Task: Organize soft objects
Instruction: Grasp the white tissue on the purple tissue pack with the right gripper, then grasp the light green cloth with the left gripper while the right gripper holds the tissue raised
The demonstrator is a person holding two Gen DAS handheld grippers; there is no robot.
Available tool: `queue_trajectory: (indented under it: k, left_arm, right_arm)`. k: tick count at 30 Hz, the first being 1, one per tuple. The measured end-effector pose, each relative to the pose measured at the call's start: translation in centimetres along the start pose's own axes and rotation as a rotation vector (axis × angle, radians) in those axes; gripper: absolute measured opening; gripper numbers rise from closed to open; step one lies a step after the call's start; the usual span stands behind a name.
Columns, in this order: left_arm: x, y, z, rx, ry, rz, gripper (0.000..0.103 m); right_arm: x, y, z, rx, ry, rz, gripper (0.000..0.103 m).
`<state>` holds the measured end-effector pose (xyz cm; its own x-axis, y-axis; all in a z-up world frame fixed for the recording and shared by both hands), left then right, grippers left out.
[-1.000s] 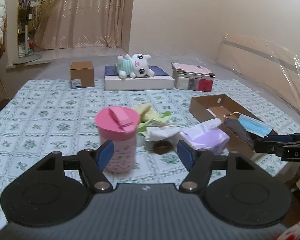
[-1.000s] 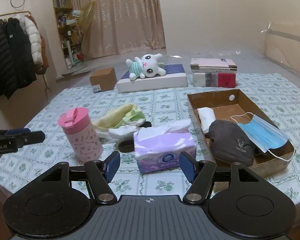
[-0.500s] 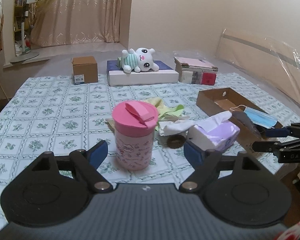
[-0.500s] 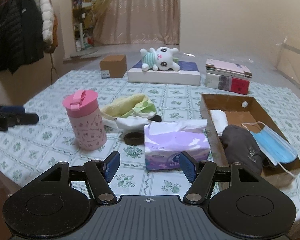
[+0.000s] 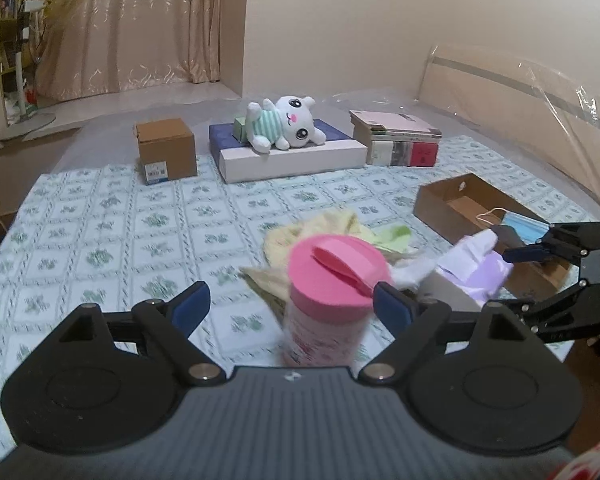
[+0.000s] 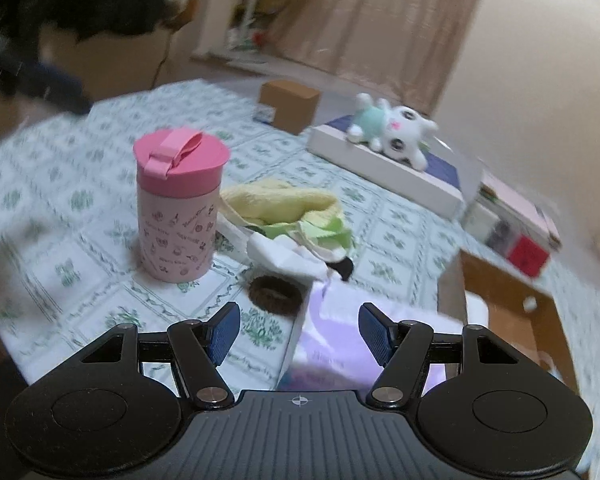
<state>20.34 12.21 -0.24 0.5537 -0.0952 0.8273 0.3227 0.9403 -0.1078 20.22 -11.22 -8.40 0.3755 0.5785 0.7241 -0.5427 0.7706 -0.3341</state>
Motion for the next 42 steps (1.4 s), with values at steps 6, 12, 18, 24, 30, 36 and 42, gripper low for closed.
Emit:
queue_trajectory:
  k: [6, 12, 18, 24, 30, 36, 42]
  left_arm:
    - [2.4, 2.7, -2.0, -0.003, 0.018, -0.044, 0.089]
    - [4.3, 4.8, -4.8, -0.021, 0.058, -0.094, 0.089]
    - [5.5, 5.8, -7.6, -0.048, 0.084, -0.125, 0.089]
    - [5.5, 6.3, -10.0, -0.070, 0.108, -0.145, 0.089]
    - [6.0, 6.8, -11.4, -0.090, 0.129, -0.131, 0.089]
    - [7.9, 6.4, -12.8, -0.116, 0.161, -0.153, 0.089]
    - [8.7, 4.7, -15.6, -0.190, 0.239, -0.196, 0.089]
  right_arm:
    - [1.2, 1.5, -4.1, 0.017, 0.010, 0.193, 0.065]
    - [2.2, 2.7, -8.2, 0.058, 0.054, 0.344, 0.047]
    - [2.2, 3.6, -11.8, 0.090, 0.109, 0.462, 0.042]
    - [1.9, 2.6, -13.9, 0.102, 0.168, 0.472, 0.022]
    - [2.8, 0.9, -12.4, 0.110, 0.157, 0.367, 0.004]
    - [6.3, -2.5, -9.9, 0.098, 0.082, 0.177, 0.003]
    - [10.3, -6.4, -7.1, 0.041, -0.017, 0.043, 0.003]
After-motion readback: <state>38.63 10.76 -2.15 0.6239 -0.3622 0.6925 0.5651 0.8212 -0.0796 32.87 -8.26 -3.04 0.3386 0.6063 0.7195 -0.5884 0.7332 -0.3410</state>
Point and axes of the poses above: each gripper's, at about its wrist camera, not at the fingertips, and z roughly against the way its jaws point, y to its left, x to its top, the point moved 9 cm from there along -z, roughly the way its jaws point, and after that the axes turned 6 degrees about -x, right-handed, at the moved point
